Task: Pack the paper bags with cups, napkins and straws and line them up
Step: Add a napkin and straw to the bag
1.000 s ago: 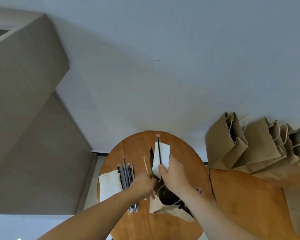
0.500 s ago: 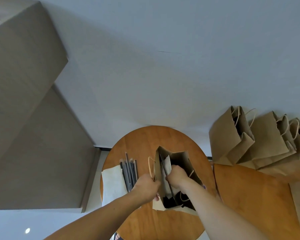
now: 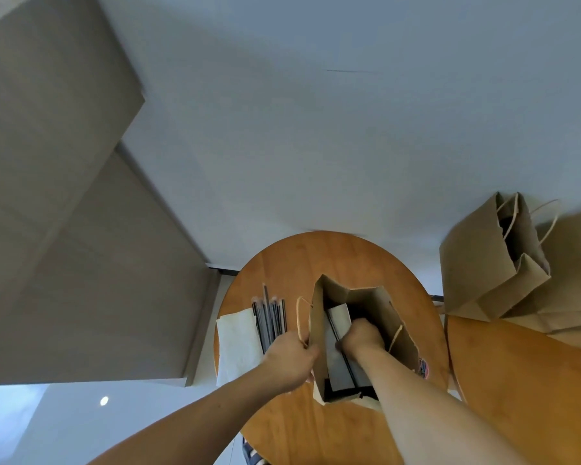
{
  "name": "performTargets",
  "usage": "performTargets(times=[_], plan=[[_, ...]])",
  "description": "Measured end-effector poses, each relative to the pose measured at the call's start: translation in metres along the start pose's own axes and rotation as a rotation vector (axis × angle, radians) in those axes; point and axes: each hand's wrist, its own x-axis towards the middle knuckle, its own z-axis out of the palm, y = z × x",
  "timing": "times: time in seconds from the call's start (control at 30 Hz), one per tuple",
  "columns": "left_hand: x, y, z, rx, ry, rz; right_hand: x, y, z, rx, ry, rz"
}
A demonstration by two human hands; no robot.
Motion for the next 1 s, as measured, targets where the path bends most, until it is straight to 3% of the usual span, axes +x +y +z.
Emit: performTargets(times=[0.23,0.43,0.53,0.6,0.67,0.73,0.87,1.0], plan=[[0.002,0.001,0.004,0.004,-0.015,0.034,-0.013,0.001,-0.004,-0.142,0.129,-0.1],[-0.005,0.007,0.008,0.058,-0.091,0.07,-0.06,-0.009,-0.036,-0.507,0.271,-0.337],[-0.01,0.01,0.008,0.089,-0.127,0.117,-0.09,-0.006,-0.06,-0.577,0.334,-0.448],[-0.013,0.011,0.009,0.116,-0.126,0.129,-0.103,0.003,-0.075,-0.478,0.435,-0.522],[-0.015,0.011,0.013,0.137,-0.134,0.151,-0.112,0.016,-0.086,-0.202,0.527,-0.534],[-0.018,0.012,0.017,0.169,-0.128,0.175,-0.115,0.028,-0.093,0.104,0.512,-0.461],[-0.022,0.019,0.021,0.143,-0.129,0.195,-0.107,0.048,-0.082,0.451,0.223,-0.316],[-0.032,0.027,0.031,-0.101,-0.224,0.097,-0.099,0.063,-0.056,0.664,-0.132,-0.176]])
